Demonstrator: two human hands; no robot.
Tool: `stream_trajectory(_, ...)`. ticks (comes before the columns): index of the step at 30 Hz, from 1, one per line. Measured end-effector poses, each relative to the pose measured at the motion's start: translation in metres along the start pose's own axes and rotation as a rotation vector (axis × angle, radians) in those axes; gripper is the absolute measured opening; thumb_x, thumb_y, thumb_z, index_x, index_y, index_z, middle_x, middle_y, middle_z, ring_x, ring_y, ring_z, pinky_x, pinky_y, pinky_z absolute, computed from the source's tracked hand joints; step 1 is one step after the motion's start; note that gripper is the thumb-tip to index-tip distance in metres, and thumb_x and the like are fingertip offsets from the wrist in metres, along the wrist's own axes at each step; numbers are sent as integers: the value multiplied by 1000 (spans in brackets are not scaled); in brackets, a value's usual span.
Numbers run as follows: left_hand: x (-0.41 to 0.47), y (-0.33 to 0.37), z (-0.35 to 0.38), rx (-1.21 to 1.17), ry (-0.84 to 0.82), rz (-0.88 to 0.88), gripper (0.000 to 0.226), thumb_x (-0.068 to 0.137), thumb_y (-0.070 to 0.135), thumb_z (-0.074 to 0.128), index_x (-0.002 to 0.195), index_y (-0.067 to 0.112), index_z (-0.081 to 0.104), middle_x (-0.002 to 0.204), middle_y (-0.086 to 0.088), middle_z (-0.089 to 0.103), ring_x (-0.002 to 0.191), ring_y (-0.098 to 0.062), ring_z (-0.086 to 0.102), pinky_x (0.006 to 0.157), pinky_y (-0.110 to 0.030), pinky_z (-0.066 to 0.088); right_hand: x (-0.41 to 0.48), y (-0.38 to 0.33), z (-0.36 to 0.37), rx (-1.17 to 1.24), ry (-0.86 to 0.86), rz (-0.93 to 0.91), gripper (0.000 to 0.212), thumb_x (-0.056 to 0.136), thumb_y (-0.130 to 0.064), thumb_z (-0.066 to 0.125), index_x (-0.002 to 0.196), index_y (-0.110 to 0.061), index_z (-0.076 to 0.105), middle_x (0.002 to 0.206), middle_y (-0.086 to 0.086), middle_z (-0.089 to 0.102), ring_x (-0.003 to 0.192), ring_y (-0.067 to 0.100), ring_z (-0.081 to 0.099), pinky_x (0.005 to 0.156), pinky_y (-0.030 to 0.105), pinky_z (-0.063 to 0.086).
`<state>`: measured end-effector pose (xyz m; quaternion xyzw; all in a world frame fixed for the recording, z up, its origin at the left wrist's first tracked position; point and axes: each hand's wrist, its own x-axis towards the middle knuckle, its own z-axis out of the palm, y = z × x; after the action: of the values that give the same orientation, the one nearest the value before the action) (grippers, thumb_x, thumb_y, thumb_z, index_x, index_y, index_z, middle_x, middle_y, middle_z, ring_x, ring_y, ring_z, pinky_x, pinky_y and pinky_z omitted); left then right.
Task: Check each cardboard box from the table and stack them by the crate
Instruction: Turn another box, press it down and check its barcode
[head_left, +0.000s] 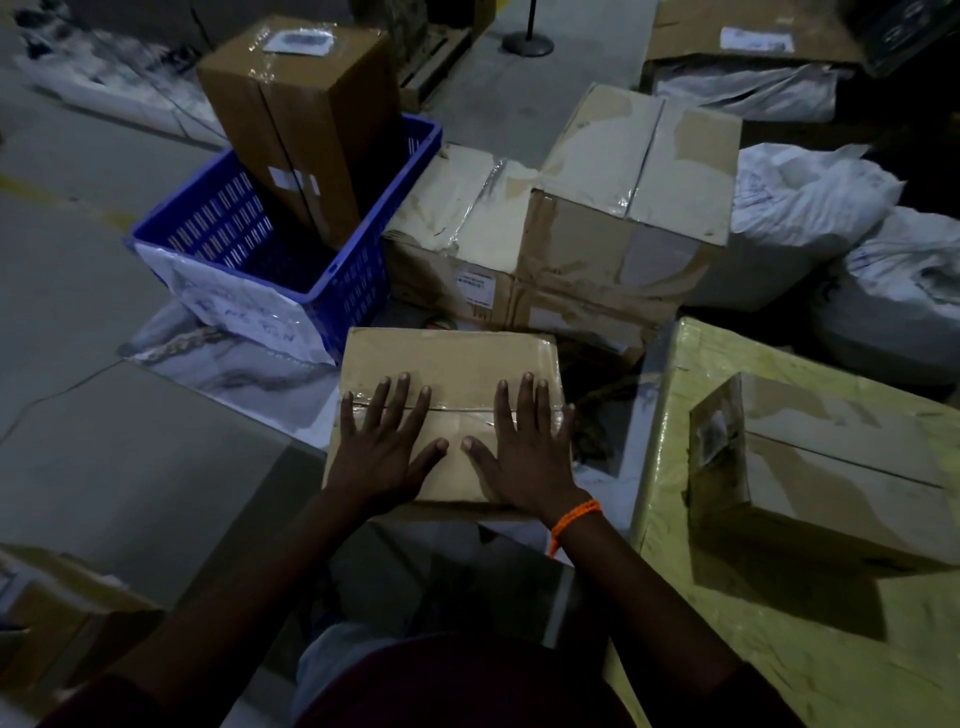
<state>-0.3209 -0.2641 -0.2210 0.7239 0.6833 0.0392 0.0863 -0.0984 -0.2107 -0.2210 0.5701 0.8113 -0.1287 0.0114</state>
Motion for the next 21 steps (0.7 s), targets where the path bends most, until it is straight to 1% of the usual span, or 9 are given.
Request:
stream_trajectory(2, -1, 2, -1, -15, -1, -11, 85, 93, 79, 2, 163, 32, 6, 171, -1, -5, 157, -24, -7, 122, -61, -4, 0, 1, -2, 47, 2, 24, 104, 83, -85, 6, 162, -21, -18, 166, 11, -32, 153, 30, -30, 117, 60, -22)
stream_trajectory(4, -2, 1, -5, -32, 25, -69, 82, 95, 78, 10, 163, 32, 8, 171, -1, -6, 157, -24, -12, 122, -59, -8, -2, -1, -7, 124, 50, 46, 109, 86, -88, 20, 161, -19, -19, 165, 11, -34, 153, 30, -30, 116, 51, -23)
stream_trajectory(7, -4, 3, -16, -121, 56, -264, 84, 97, 74, 29, 162, 29, -1, 170, -3, -16, 154, -24, -21, 120, -53, -14, -1, -1, -18, 325, 66, 157, 118, 87, -80, 51, 163, -16, -14, 167, 16, -26, 156, 33, -20, 124, 47, 0)
stream_trajectory(10, 3, 2, -26, -455, 106, -473, 98, 91, 68, 56, 162, 26, 3, 170, -7, 2, 155, -30, 9, 122, -55, 15, 10, 10, -33, 613, 77, 358, 126, 82, -68, 71, 163, -8, -4, 169, 21, 8, 155, 37, 17, 120, 45, 26)
stream_trajectory(13, 18, -16, -38, -810, 157, -649, 103, 64, 79, 65, 148, 26, 37, 149, -6, 48, 135, -29, 48, 107, -51, 45, 17, 24, -41, 781, 112, 442, 106, 75, -51, 87, 154, -5, 32, 142, 14, 59, 129, 32, 58, 96, 33, 47)
stream_trajectory(15, 25, -31, -34, -931, 158, -706, 102, 55, 80, 68, 138, 27, 47, 139, -4, 56, 129, -28, 54, 103, -52, 48, 16, 28, -39, 830, 142, 408, 83, 73, -38, 92, 139, -9, 51, 130, 11, 67, 120, 29, 64, 92, 33, 52)
stream_trajectory(16, 23, -29, -43, -954, 170, -693, 96, 58, 77, 72, 137, 27, 49, 138, -3, 57, 128, -27, 53, 103, -52, 48, 14, 28, -38, 852, 170, 385, 83, 70, -38, 93, 136, -10, 54, 129, 10, 67, 119, 28, 64, 94, 37, 53)
stream_trajectory(19, 15, -22, -67, -1070, 284, -654, 72, 82, 47, 79, 141, 20, 47, 131, 0, 55, 105, -14, 60, 89, -40, 52, 8, 24, -41, 890, 238, 325, 95, 63, -46, 92, 141, -13, 48, 135, 8, 63, 121, 25, 61, 97, 45, 53)
stream_trajectory(21, 15, -27, -69, -1169, 373, -679, 63, 86, 44, 76, 136, 19, 46, 127, -3, 58, 99, -19, 65, 81, -42, 57, 5, 23, -49, 963, 282, 282, 94, 67, -43, 93, 143, -18, 43, 136, 4, 60, 119, 21, 60, 94, 42, 54)
